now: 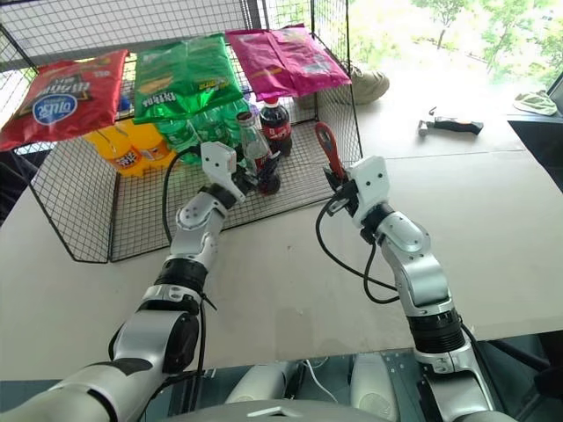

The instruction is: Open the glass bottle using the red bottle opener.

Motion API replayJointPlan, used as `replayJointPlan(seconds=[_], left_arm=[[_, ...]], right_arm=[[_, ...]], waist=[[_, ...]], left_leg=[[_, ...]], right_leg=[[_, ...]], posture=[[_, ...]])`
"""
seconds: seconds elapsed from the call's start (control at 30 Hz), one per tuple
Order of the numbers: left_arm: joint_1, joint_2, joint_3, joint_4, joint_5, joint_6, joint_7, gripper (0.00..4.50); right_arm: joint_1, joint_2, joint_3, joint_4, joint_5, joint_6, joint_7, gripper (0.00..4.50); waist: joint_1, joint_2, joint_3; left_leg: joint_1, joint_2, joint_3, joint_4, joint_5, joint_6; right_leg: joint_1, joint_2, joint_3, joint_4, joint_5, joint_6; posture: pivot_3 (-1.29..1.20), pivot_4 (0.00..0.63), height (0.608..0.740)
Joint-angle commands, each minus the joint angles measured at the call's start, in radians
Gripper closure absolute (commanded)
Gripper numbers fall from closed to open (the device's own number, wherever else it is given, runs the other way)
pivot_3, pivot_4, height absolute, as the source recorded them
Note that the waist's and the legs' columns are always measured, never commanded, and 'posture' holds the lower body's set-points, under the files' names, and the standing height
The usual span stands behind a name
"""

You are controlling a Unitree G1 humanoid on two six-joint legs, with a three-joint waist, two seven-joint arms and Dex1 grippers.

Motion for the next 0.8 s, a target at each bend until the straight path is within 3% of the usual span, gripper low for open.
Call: replayJointPlan(seconds=[0.03, 0.2, 0.4, 0.63, 0.8], left_arm=[[-0.025, 0.006, 0.011, 0.016, -0.005, -0.023, -0.006, 1.84], [-0.010, 0.009, 0.012, -0.034, -0.013, -0.005, -0.008, 1.84], [0.133, 0.035, -0.025, -0.406, -0.083, 0.186, -0.079, 1.84], [0.395, 0.165, -0.102, -0.856, -0.132, 0.452, -0.157, 1.84], [0.520, 0.178, -0.120, -0.970, -0.159, 0.504, -0.161, 1.84]], right_arm=[[-0.010, 0.007, -0.007, -0.044, -0.001, -0.029, -0.007, 4.50], [-0.012, 0.010, -0.011, -0.040, -0.006, -0.034, -0.004, 4.50], [-0.018, 0.007, -0.036, -0.020, -0.016, -0.058, -0.020, 4.50], [-0.047, 0.006, -0.070, 0.040, -0.028, -0.099, -0.046, 4.50], [-0.060, 0.013, -0.075, 0.062, -0.032, -0.114, -0.051, 4.50]], waist=[[0.000, 0.000, 0.000], [0.000, 0.000, 0.000], [-0.006, 0.000, 0.000], [-0.008, 0.000, 0.000], [0.003, 0.000, 0.000]], left_leg=[[0.000, 0.000, 0.000, 0.001, 0.000, 0.000], [0.000, 0.000, 0.000, 0.004, 0.000, 0.000], [-0.004, 0.000, 0.000, 0.005, 0.000, 0.000], [-0.003, 0.000, 0.001, 0.004, 0.000, 0.000], [-0.001, 0.001, 0.001, 0.003, 0.000, -0.001]], right_leg=[[0.000, 0.000, 0.000, 0.001, 0.000, 0.000], [0.000, 0.000, 0.000, 0.005, 0.000, 0.000], [-0.005, 0.000, 0.005, 0.006, 0.000, 0.000], [-0.007, 0.004, 0.009, 0.007, 0.001, -0.001], [-0.008, 0.008, 0.011, 0.007, 0.002, -0.004]], posture=[[0.00, 0.150, 0.740], [0.00, 0.150, 0.740], [0.00, 0.150, 0.740], [0.00, 0.150, 0.740], [0.00, 0.150, 0.740]])
